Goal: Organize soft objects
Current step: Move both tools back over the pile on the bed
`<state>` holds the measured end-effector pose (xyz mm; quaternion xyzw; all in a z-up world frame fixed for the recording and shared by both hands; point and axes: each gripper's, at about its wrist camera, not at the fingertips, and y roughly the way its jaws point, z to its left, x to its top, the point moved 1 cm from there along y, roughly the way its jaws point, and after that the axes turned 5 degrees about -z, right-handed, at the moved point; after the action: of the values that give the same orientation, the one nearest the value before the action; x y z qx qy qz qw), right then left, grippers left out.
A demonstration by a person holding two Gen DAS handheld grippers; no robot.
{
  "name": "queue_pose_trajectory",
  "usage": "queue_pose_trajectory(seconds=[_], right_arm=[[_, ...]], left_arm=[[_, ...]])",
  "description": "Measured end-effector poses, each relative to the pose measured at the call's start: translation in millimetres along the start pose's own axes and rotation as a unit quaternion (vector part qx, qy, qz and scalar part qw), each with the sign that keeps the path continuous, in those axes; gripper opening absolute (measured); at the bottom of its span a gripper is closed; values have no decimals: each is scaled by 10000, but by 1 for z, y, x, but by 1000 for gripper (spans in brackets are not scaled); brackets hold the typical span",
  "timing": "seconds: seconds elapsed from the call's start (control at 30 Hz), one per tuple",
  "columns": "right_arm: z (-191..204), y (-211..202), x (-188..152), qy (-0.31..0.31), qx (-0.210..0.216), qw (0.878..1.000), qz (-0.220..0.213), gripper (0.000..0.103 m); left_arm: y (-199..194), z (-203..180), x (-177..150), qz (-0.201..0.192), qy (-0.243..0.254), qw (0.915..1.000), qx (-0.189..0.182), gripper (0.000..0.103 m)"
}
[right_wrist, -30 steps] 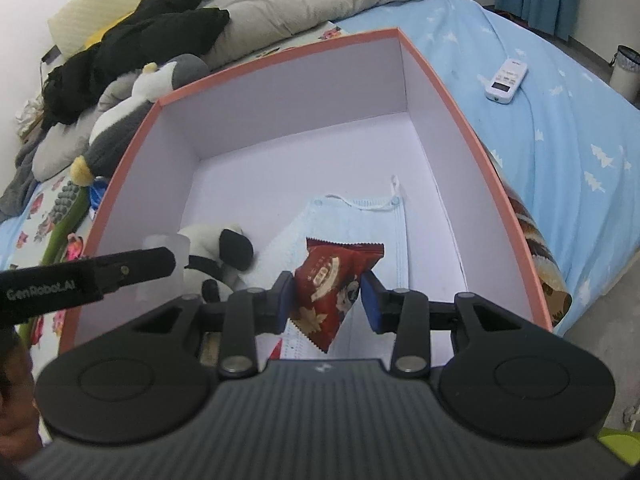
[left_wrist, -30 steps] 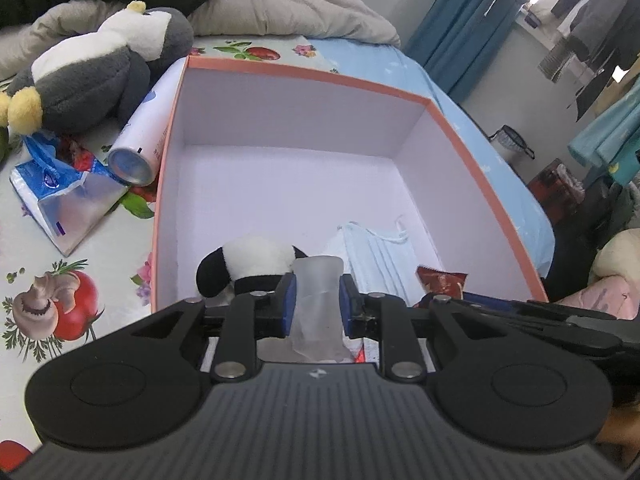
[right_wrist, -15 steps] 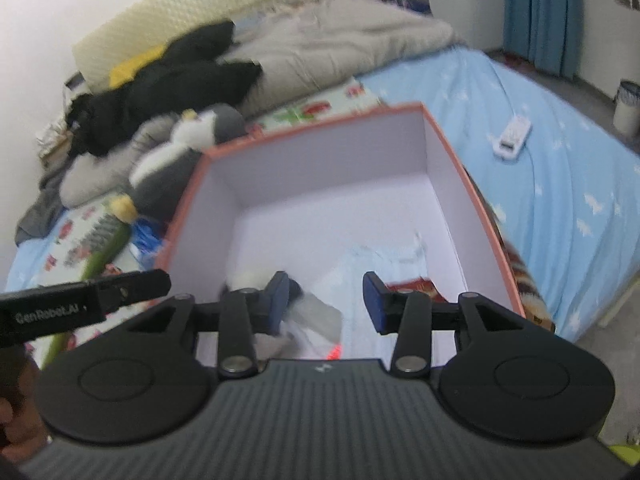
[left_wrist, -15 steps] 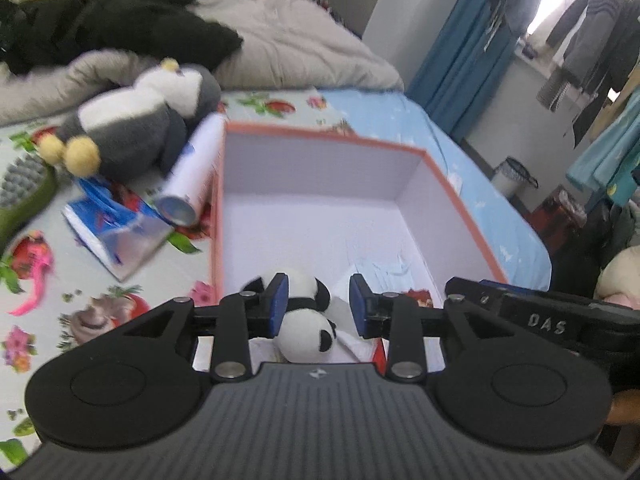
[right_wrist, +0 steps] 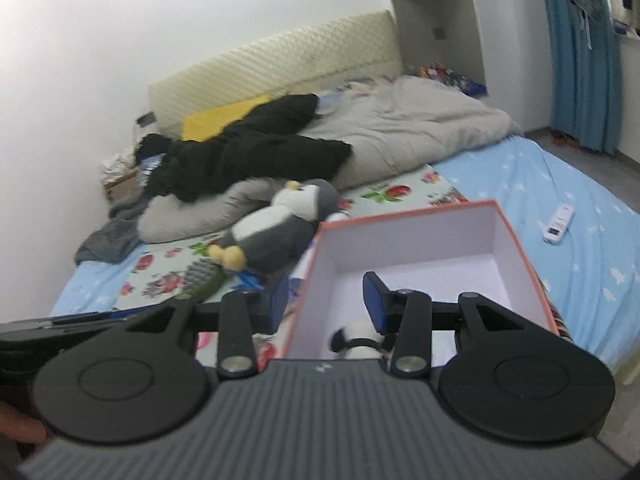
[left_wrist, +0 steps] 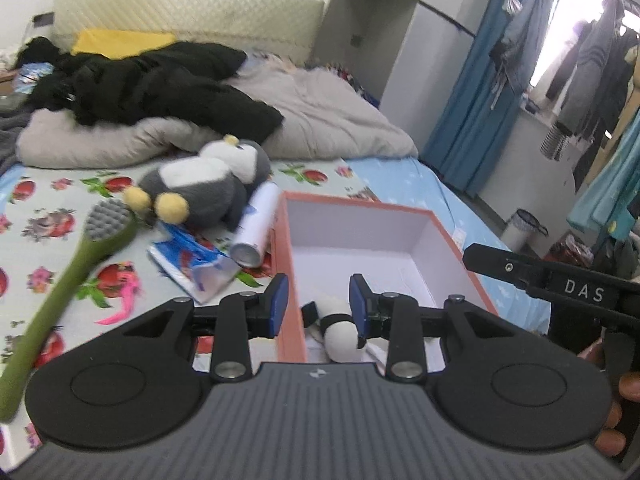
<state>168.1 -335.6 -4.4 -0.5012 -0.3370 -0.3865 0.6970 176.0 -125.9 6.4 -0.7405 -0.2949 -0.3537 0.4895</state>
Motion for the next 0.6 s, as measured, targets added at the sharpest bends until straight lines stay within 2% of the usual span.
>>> queue_pose_trajectory(seconds=[0.23, 0.6], right_arm=[[36, -19, -7, -178, 321, 9993, -107, 44], [73, -28, -36, -311, 755, 9966, 68, 44]], left_arm=[[-53, 20, -9, -304, -98, 9993, 202, 38], [-95, 49, -39, -363, -276, 9975, 531, 38]])
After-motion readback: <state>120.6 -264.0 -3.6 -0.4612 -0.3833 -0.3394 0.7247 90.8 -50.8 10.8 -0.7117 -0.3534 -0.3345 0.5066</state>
